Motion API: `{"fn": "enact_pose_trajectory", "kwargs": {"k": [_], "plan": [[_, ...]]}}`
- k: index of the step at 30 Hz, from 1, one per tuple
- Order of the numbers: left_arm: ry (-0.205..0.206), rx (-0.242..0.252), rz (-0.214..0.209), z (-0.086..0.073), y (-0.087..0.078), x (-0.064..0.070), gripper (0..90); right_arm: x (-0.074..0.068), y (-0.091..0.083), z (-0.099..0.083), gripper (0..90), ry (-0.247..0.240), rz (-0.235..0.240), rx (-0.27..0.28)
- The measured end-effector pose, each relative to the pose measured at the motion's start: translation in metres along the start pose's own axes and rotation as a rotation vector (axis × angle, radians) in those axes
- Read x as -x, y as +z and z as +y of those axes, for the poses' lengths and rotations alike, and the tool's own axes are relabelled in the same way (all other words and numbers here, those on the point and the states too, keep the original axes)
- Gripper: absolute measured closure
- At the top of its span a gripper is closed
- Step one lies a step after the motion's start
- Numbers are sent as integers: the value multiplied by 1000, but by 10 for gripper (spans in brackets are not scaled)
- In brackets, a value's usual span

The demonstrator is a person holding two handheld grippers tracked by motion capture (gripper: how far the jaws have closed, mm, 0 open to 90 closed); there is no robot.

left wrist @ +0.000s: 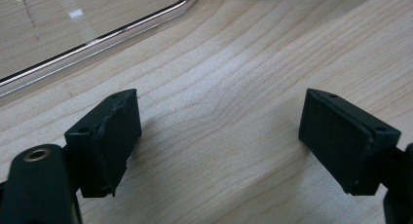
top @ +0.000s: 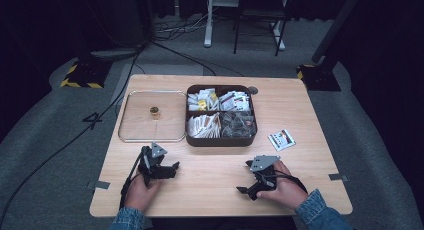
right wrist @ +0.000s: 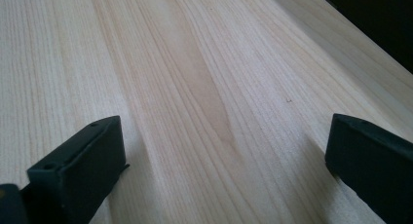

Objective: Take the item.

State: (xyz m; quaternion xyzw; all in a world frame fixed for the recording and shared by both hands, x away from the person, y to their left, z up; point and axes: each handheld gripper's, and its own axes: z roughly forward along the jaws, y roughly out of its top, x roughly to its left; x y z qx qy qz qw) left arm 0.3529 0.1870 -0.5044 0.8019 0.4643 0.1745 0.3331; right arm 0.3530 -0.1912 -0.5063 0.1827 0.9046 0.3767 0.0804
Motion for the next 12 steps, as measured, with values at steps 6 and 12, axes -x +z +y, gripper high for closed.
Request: {"fn": "enact_pose_trajectory", "kwargs": {"k": [6, 12], "plan": [[0, -2, 0, 0, 0, 0, 159, 0, 0, 0, 6, -1, -1, -2], [0, -2, 0, 0, 0, 0, 159, 1, 1, 1, 1, -1, 3, -3]]}}
